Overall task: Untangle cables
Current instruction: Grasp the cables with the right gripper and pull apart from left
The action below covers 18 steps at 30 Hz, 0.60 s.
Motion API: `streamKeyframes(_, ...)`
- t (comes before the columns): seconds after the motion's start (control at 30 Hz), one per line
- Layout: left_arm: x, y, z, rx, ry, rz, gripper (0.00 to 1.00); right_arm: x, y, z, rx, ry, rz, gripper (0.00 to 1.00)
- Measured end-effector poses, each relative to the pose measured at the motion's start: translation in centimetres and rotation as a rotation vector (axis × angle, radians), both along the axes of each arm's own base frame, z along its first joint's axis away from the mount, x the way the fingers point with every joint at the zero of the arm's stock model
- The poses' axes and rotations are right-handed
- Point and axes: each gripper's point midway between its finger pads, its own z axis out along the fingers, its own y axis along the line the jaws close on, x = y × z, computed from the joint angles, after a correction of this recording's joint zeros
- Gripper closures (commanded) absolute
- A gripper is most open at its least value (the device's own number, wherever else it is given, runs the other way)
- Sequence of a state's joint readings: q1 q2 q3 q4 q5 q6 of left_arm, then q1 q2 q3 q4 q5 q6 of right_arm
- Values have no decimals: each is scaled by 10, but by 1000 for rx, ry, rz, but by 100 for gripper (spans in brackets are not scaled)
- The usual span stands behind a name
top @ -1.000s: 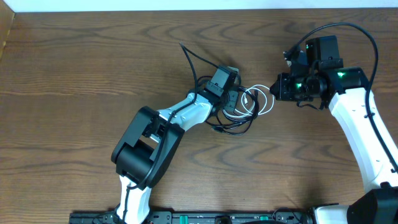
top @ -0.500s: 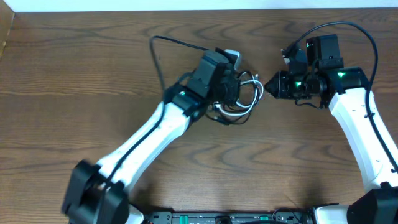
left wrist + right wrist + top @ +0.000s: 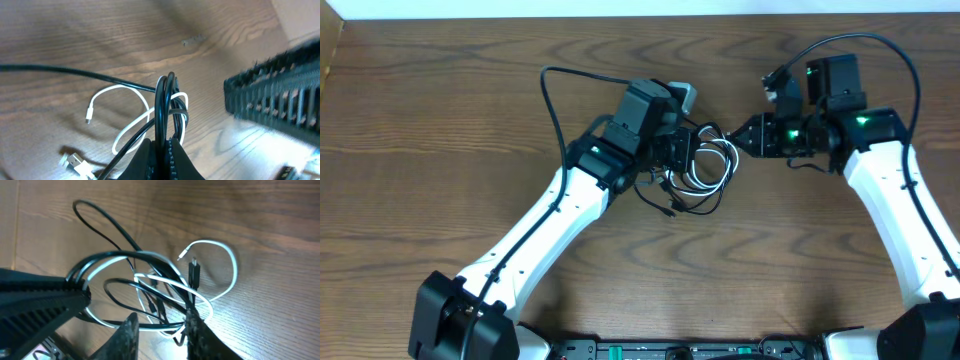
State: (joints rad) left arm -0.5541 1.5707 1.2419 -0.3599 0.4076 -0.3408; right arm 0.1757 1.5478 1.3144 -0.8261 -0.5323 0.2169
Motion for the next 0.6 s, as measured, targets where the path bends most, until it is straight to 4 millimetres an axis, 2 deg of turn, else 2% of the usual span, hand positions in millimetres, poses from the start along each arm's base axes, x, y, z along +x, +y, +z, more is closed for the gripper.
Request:
streamKeyframes(0.1,2,4,2,-29,26,13,92,-2,9,-11,-15,29,16,69)
streamKeyframes(0.2,4,7,2,-46,45,28,93,-1,12,-32,-47,96,-12,68)
streamKeyframes(0.47,4,7,7,-64,50,33,92,6,1,-93,-147,278,-147,67)
streamKeyframes(0.6,1,9,24,-85,14,32,92,7,-3,-121,-183,346,-188,68)
